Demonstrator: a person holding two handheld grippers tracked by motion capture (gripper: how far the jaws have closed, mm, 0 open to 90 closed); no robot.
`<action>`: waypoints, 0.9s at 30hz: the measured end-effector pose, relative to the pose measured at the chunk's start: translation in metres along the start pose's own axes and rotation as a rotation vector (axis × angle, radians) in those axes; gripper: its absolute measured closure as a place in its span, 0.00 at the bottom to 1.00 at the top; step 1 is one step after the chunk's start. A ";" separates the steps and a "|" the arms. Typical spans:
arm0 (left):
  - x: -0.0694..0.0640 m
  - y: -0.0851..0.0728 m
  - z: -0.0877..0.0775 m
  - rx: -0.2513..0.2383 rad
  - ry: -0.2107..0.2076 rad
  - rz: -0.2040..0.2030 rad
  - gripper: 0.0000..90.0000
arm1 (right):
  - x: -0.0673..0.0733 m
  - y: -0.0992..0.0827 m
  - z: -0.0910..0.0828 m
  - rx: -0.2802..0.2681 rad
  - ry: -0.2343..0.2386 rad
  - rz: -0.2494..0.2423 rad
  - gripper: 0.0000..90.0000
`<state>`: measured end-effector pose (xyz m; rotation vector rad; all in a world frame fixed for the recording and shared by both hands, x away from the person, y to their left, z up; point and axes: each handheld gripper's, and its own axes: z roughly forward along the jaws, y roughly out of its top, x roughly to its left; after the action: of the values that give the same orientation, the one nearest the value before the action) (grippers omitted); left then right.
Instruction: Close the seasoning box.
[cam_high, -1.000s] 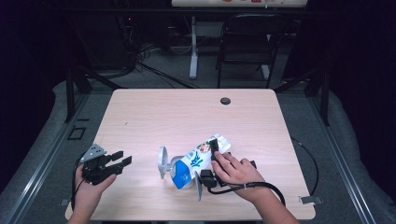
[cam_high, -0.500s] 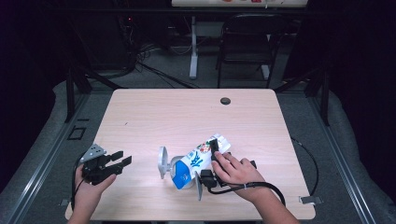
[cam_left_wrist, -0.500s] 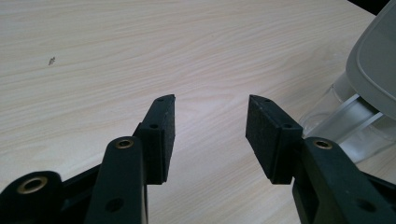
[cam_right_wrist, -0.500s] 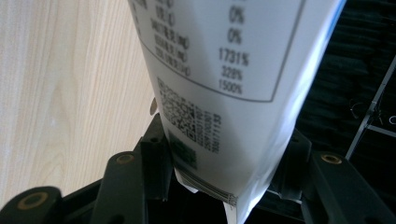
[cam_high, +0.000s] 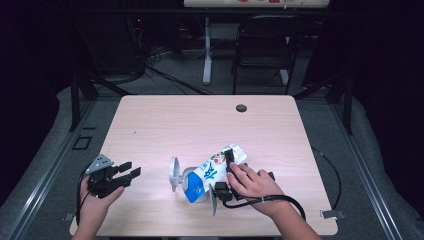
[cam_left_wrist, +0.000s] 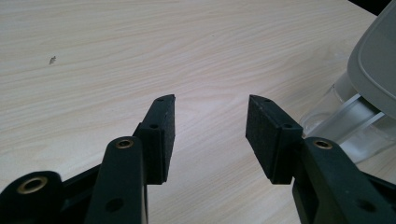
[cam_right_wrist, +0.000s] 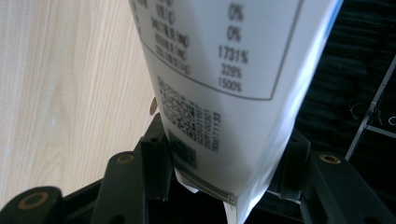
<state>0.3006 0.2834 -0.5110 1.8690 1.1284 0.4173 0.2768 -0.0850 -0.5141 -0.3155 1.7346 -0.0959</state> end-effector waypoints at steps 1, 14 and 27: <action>0.000 0.000 0.000 0.002 0.001 0.001 0.59 | 0.000 0.000 0.000 0.000 -0.001 0.000 0.56; 0.000 0.000 0.000 0.003 0.001 0.001 0.59 | 0.000 0.000 0.000 0.000 0.000 -0.001 0.56; 0.000 0.000 0.000 0.004 0.001 0.001 0.59 | 0.000 0.000 0.000 0.000 -0.002 -0.005 0.56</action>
<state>0.3006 0.2834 -0.5110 1.8729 1.1292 0.4167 0.2765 -0.0852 -0.5140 -0.3201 1.7323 -0.0990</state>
